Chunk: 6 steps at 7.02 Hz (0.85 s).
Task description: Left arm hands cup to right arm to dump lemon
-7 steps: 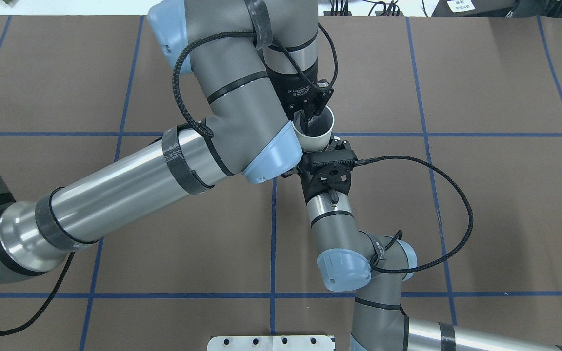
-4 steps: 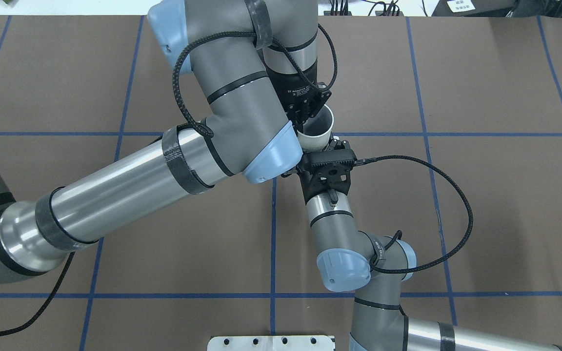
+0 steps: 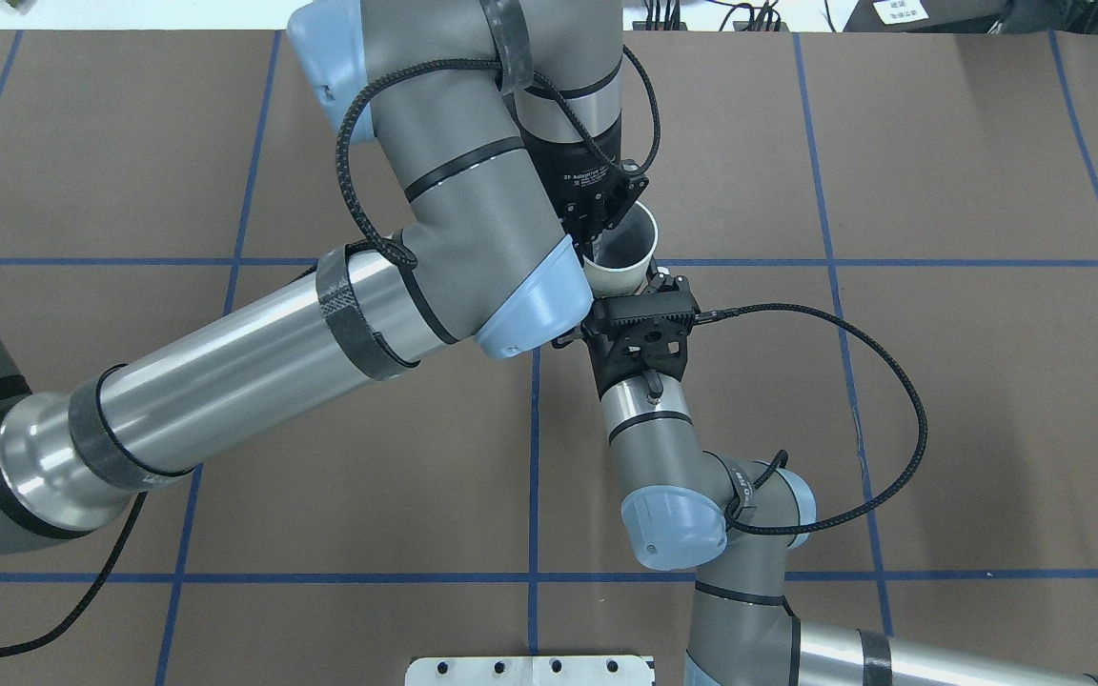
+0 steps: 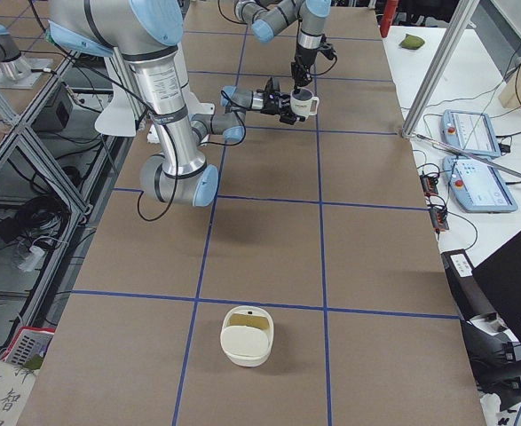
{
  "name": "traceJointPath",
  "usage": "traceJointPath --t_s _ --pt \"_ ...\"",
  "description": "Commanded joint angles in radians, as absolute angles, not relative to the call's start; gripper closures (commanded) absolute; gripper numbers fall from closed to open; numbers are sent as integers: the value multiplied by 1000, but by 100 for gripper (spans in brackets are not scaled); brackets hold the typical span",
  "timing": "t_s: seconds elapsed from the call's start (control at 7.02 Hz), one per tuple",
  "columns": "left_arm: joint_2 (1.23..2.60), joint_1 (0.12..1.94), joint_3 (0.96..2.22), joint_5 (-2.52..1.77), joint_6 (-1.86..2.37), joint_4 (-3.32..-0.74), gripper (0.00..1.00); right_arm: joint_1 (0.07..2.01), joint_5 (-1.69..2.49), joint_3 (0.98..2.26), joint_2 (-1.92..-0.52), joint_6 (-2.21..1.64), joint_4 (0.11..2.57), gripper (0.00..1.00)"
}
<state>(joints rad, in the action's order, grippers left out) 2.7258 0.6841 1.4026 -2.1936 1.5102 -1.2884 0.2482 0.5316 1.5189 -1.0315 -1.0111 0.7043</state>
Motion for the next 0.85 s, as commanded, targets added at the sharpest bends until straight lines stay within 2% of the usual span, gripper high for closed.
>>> traceJointPath --t_s 0.0,0.71 --pt "2726 686 1404 -2194 1511 -1282 100 249 528 1522 -1037 -1011 703 0" --pt "2726 715 1402 -2194 1509 -1299 100 212 499 1528 -1042 -1012 701 0"
